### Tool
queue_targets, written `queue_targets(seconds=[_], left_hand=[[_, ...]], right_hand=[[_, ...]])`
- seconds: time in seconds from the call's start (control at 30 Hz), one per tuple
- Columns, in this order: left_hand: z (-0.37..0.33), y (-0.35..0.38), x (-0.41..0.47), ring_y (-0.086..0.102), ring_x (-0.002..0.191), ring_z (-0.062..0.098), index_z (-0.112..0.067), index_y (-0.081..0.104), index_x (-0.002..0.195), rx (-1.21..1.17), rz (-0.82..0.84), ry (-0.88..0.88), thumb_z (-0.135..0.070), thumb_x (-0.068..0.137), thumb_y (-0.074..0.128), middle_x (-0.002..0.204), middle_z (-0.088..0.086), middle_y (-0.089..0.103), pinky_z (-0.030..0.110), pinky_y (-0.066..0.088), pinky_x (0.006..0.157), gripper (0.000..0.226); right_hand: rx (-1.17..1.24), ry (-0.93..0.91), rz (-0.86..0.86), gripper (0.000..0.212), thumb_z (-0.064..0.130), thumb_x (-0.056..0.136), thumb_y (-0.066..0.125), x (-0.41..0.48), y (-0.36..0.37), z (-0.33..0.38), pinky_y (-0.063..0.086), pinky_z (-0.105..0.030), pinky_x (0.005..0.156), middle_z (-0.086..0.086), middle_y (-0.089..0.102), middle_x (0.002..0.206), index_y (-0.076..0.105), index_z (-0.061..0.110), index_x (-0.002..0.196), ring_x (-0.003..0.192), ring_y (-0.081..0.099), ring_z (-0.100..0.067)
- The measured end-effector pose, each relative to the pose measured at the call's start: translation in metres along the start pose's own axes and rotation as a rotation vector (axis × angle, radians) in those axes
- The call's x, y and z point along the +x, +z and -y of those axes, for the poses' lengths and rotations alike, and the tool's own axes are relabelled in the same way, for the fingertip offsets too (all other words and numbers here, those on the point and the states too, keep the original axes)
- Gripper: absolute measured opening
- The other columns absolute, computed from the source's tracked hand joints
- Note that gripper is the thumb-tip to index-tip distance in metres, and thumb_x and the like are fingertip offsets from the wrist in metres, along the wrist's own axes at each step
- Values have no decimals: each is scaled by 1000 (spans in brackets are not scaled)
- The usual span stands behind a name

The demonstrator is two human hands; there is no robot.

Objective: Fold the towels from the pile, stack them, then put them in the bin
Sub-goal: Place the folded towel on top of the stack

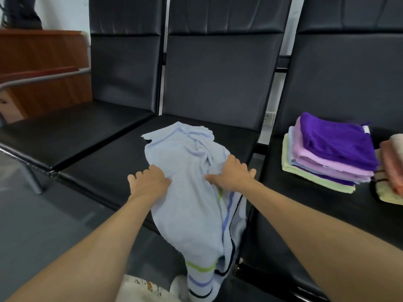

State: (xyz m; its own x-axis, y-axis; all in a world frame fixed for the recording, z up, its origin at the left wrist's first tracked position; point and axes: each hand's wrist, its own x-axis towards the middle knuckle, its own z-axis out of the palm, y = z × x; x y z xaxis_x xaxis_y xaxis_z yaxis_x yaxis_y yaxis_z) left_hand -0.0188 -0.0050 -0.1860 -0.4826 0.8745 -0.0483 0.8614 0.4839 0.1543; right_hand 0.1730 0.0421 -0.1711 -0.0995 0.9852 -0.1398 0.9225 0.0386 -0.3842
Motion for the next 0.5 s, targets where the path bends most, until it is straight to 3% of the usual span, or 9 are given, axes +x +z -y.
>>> queue_targets(seconds=[0.1,0.2,0.23,0.3,0.37,0.43,0.5], left_hand=[[-11,-7,-6,53,101,27,-13,44,98,-80,54,89,-23,97,36,112,7,60,37,30,90,13],[-33,-19,-14,52,88,22,-3,37,125,-436,117,106,-26,101,36,103,7,53,33,39,76,33],[-42,-22,-18,51,88,21,0,34,132,-575,131,109,-26,101,35,104,6,52,33,39,75,40],[-60,-26,-23,50,104,24,2,28,142,-810,162,95,-27,102,33,125,9,51,32,38,82,50],[-82,-32,-33,49,117,27,-2,27,145,-1015,196,88,-28,101,34,135,10,47,34,41,90,52],[-105,-37,-44,55,111,23,-6,40,137,-1189,268,136,-27,94,39,129,9,55,37,48,92,48],[-129,-44,-58,57,90,17,-5,51,115,-1285,308,219,-22,88,41,114,8,59,32,50,74,33]], right_hand=[[-42,-31,44,15,28,92,50,0,-2,1,29,-42,99,-4,54,100,46,14,90,93,51,-25],[242,-74,59,24,14,88,45,-7,-15,-9,35,-28,64,-2,43,72,36,12,66,63,40,-17],[398,-58,38,21,11,86,46,-10,-21,-16,34,-27,59,-4,44,71,39,11,66,64,42,-18],[694,35,-2,9,5,80,46,-19,-36,-28,41,-29,63,-10,55,79,52,7,76,73,53,-23],[979,121,9,25,-3,77,43,-31,-57,-43,49,-32,69,-15,63,92,61,1,94,83,60,-28],[1245,124,70,35,-10,79,38,-48,-81,-59,53,-32,71,-14,67,98,64,0,100,86,63,-27],[1386,85,86,38,-9,81,37,-70,-106,-75,53,-32,82,-13,70,103,66,1,103,92,65,-26]])
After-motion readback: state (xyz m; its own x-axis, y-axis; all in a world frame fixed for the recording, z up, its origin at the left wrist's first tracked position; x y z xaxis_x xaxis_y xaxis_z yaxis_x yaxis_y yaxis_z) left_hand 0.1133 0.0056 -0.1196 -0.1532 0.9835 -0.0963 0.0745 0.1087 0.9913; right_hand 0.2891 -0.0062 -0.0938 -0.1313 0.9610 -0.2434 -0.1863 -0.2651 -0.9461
